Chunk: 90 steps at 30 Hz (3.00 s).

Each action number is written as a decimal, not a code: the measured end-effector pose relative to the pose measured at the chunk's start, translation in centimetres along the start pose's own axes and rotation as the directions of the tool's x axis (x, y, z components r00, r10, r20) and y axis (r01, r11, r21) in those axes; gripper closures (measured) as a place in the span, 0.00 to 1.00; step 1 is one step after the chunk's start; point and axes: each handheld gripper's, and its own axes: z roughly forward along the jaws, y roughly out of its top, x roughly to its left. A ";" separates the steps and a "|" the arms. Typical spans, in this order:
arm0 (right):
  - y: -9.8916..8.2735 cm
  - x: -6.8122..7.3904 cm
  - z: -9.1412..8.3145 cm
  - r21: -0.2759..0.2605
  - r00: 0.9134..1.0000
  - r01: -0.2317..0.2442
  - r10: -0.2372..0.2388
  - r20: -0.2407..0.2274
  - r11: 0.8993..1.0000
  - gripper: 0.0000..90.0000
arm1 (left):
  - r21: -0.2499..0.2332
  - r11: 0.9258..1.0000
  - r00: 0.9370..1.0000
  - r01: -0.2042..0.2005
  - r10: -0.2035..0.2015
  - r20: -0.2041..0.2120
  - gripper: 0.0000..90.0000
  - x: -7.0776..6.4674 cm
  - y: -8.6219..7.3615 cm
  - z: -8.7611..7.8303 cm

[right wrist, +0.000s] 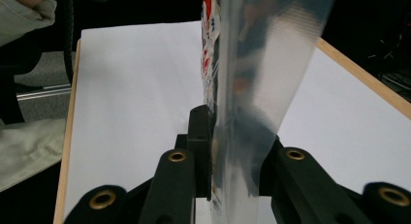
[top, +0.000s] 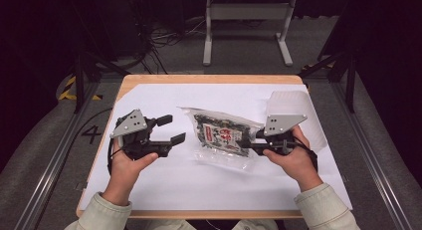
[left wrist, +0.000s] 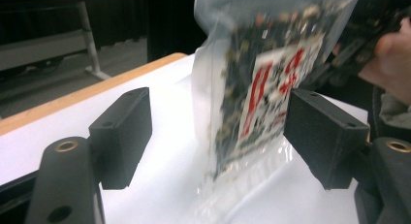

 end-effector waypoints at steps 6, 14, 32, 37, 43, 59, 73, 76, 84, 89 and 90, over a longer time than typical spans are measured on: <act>0.4 -0.4 -1.1 -0.014 0.999 -0.024 0.025 0.029 1.000 0.85 | 0.036 0.999 1.000 0.019 -0.018 -0.016 0.27 0.6 -1.0 -0.2; 0.7 -0.9 -2.2 -0.031 0.996 -0.055 0.057 0.064 0.998 0.85 | 0.085 0.995 0.998 0.050 -0.047 -0.042 0.25 1.4 -3.3 -0.8; 1.8 -3.3 -5.0 -0.046 0.984 -0.091 0.097 0.153 0.995 0.85 | 0.116 0.991 0.990 0.074 -0.059 -0.130 0.22 3.2 -8.7 -3.2; 2.0 -3.9 -6.1 -0.050 0.977 -0.108 0.115 0.180 0.993 0.84 | 0.111 0.990 0.987 0.088 -0.071 -0.147 0.22 3.7 -9.6 -3.4; 2.0 -4.5 -7.0 -0.052 0.967 -0.125 0.133 0.216 0.991 0.84 | 0.080 0.990 0.985 0.115 -0.103 -0.138 0.22 4.2 -10.0 -3.5; 1.9 -6.4 -9.3 -0.061 0.941 -0.156 0.167 0.295 0.986 0.84 | 0.057 0.989 0.980 0.140 -0.130 -0.149 0.20 5.1 -11.1 -3.6; 1.0 -8.0 -10.9 -0.056 0.902 -0.193 0.199 0.383 0.980 0.85 | 0.047 0.987 0.981 0.150 -0.143 -0.132 0.20 5.1 -11.1 -3.7; 0.7 -8.2 -11.3 -0.062 0.890 -0.207 0.214 0.403 0.976 0.84 | 0.048 0.988 0.981 0.148 -0.140 -0.135 0.20 5.1 -11.1 -3.7; 0.0 -8.5 -12.0 -0.072 0.870 -0.230 0.238 0.431 0.970 0.84 | 0.053 0.988 0.982 0.144 -0.136 -0.135 0.20 5.0 -11.1 -3.5; -0.6 -8.7 -12.3 -0.078 0.858 -0.243 0.251 0.448 0.967 0.84 | 0.057 0.988 0.982 0.141 -0.133 -0.132 0.20 5.0 -11.1 -3.5; -0.7 -8.8 -12.4 -0.078 0.856 -0.242 0.251 0.452 0.967 0.85 | 0.057 0.988 0.982 0.142 -0.134 -0.132 0.20 5.0 -11.1 -3.5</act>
